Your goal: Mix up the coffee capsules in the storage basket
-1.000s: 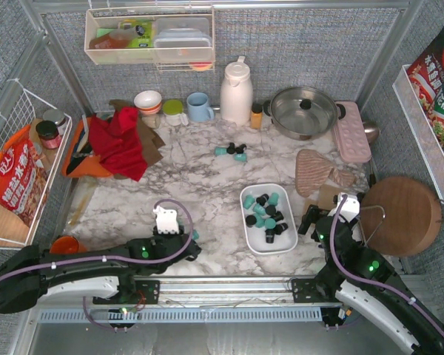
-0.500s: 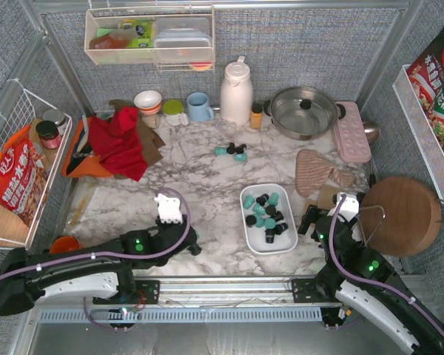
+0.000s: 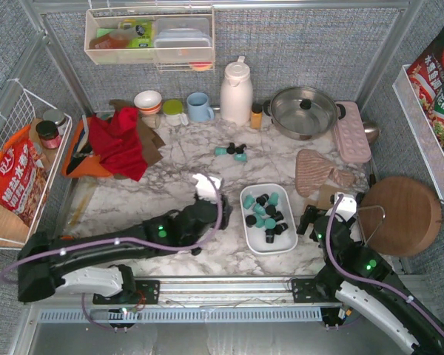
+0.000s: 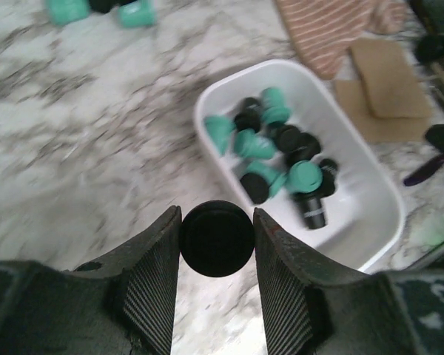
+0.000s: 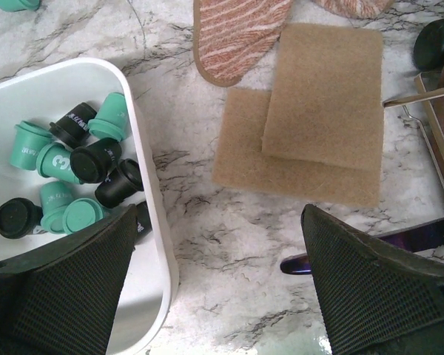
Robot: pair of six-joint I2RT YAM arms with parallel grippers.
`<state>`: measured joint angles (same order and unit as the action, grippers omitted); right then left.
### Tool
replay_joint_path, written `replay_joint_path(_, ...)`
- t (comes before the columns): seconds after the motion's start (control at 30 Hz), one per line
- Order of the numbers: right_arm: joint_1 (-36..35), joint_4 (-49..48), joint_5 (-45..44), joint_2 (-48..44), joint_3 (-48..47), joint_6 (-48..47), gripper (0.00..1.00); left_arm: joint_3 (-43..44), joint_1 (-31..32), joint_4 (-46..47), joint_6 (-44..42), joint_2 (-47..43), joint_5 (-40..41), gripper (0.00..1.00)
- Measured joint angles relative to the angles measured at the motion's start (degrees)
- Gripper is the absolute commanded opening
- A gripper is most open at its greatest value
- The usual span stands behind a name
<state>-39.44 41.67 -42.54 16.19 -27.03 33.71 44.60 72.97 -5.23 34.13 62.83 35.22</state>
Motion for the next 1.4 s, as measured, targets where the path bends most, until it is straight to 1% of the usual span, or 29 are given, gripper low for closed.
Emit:
replay_joint_path(0.13,0.0,0.0,0.0,-0.1,0.0,0.0,0.97,6.4,0.0,5.9,-4.0,10.7,-4.7,0.50)
replay_joint_path(0.23,0.0,-0.1,0.0,-0.1,0.0,-0.1,0.96,10.1,0.0,7.8,-4.1,17.9,-8.9,0.53)
replay_joint_path(0.33,0.0,-0.2,0.0,-0.1,0.0,-0.2,0.96,12.0,0.0,8.8,-3.7,23.0,-13.0,0.55)
replay_joint_path(0.4,0.0,-0.2,0.0,-0.1,0.0,-0.2,0.96,12.2,0.0,9.1,-2.9,25.2,-15.5,0.57)
replay_joint_path(0.5,0.0,-0.3,0.1,0.0,0.0,-0.4,0.97,12.3,0.0,9.7,-2.0,27.6,-18.8,0.65)
replay_joint_path(0.67,0.0,-1.2,2.5,1.8,0.0,-1.5,0.96,11.9,0.1,9.7,-0.7,27.6,-19.5,0.74)
replay_joint_path(0.73,-0.1,-2.0,4.4,2.7,0.0,-2.4,0.94,10.8,0.1,8.9,-0.7,25.1,-17.8,0.76)
replay_joint_path(0.8,-0.1,-2.4,6.4,3.4,-0.3,-3.4,0.88,9.0,0.1,8.2,-0.7,21.4,-15.1,0.78)
replay_joint_path(0.9,-0.1,-3.0,9.9,4.7,-1.4,-5.6,0.81,4.6,0.1,7.5,-0.7,13.7,-8.9,0.82)
replay_joint_path(0.97,-0.2,-3.4,12.6,6.6,-2.3,-7.0,0.78,1.1,0.0,6.8,-0.7,8.4,-4.1,0.84)
replay_joint_path(1.17,-2.2,-5.4,19.3,16.4,-6.9,-9.4,0.75,-8.6,0.0,1.0,-0.2,-8.8,9.1,0.87)
replay_joint_path(1.3,-6.6,-7.9,20.5,25.0,-11.7,-10.5,0.74,-11.8,0.0,-4.9,2.1,-18.5,14.6,0.87)
replay_joint_path(1.4,-11.1,-10.7,19.9,32.2,-15.8,-11.6,0.74,-13.8,0.0,-9.2,4.2,-25.7,17.2,0.87)
